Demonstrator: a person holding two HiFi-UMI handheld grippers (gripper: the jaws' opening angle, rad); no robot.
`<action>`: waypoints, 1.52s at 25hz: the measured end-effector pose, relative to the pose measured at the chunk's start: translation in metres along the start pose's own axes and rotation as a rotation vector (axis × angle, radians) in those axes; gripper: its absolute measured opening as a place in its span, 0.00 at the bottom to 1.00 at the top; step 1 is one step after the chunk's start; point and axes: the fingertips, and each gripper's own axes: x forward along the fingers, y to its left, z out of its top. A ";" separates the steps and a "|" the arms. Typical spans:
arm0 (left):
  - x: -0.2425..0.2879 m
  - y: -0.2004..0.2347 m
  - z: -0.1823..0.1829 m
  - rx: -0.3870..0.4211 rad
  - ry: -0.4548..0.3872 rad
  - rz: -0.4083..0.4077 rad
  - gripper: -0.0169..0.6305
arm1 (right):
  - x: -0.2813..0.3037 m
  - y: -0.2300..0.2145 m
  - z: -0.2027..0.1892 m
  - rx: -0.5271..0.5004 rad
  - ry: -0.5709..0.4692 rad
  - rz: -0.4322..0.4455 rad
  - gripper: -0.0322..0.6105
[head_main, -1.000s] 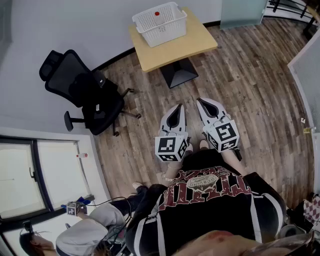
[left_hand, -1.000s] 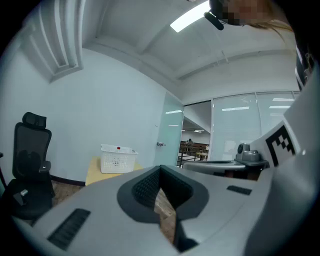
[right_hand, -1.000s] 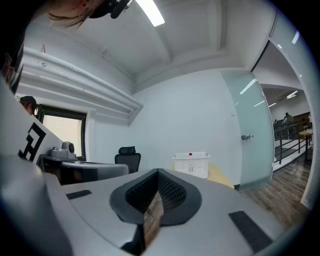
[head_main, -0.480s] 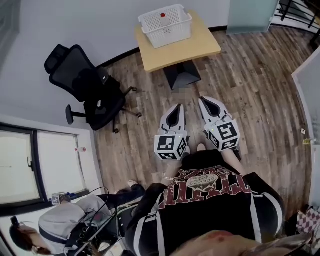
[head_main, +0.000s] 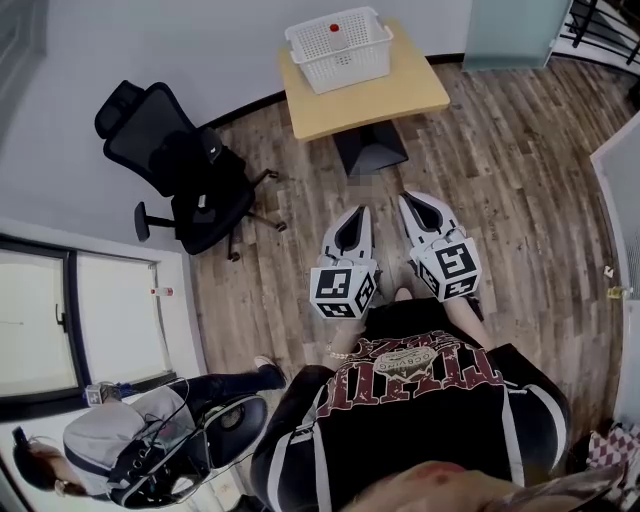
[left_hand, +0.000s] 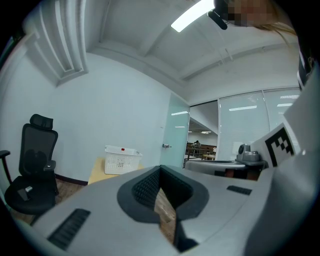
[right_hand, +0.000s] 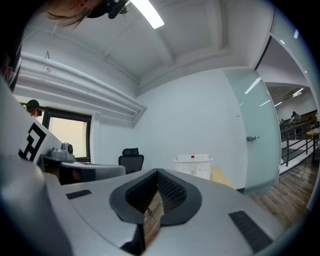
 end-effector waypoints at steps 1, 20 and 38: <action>0.002 0.002 0.001 0.000 0.001 -0.002 0.10 | 0.003 0.001 0.001 0.000 -0.001 0.002 0.08; 0.058 0.079 0.024 -0.003 0.015 -0.059 0.10 | 0.099 -0.009 0.013 -0.010 0.010 -0.045 0.08; 0.106 0.125 0.035 0.025 0.024 -0.139 0.10 | 0.156 -0.030 0.016 -0.005 -0.014 -0.135 0.08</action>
